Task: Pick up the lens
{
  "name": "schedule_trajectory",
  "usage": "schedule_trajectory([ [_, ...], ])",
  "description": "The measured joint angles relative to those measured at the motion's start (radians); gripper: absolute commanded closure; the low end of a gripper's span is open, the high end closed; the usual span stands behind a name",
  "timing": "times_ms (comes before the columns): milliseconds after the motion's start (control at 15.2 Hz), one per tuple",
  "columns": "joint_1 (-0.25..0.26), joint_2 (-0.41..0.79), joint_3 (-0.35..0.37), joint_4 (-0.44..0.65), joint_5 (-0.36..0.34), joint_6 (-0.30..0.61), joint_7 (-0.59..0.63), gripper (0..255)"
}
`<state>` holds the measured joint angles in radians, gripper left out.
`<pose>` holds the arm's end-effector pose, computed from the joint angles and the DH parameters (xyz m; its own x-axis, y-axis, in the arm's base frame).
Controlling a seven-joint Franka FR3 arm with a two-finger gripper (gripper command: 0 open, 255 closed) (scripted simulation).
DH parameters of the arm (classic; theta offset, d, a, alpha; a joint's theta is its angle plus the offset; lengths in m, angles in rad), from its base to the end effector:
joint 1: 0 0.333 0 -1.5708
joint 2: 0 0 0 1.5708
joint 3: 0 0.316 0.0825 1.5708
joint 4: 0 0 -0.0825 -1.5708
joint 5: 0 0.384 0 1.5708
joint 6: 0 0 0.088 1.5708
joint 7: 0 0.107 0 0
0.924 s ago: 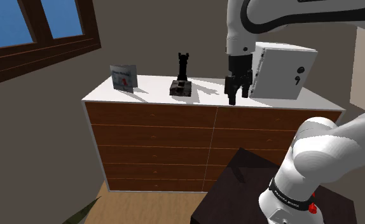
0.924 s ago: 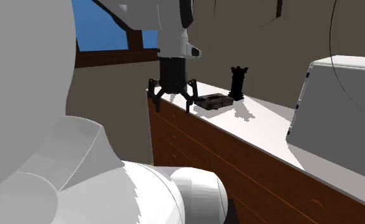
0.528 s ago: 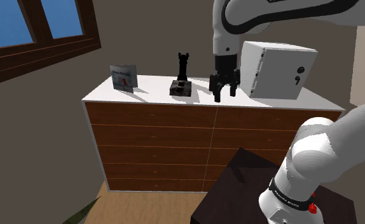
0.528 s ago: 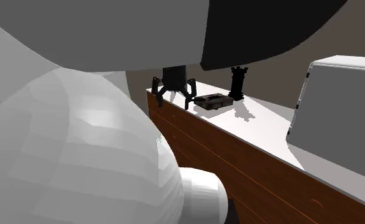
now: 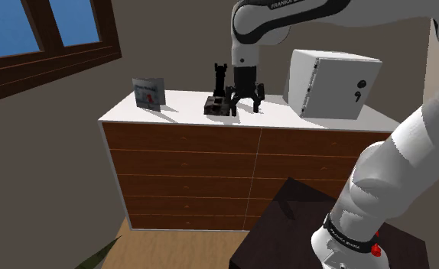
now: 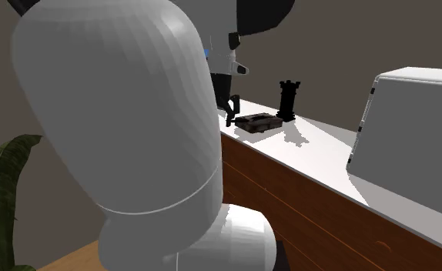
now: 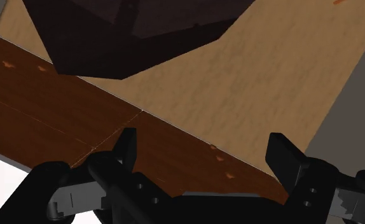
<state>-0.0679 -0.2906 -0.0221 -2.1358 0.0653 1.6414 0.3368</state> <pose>0.4438 -0.0342 0.5124 0.8851 -0.4131 -0.2141 -0.4226 -0.9063 0.0017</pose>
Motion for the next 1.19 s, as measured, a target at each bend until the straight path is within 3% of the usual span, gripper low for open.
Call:
schedule_trajectory([
  [528, -0.035, 0.303, -0.029, 0.279, 0.049, 0.029, 0.128, 0],
  [1188, -0.094, 0.668, -0.075, 0.704, 0.126, -0.025, 0.259, 0],
])
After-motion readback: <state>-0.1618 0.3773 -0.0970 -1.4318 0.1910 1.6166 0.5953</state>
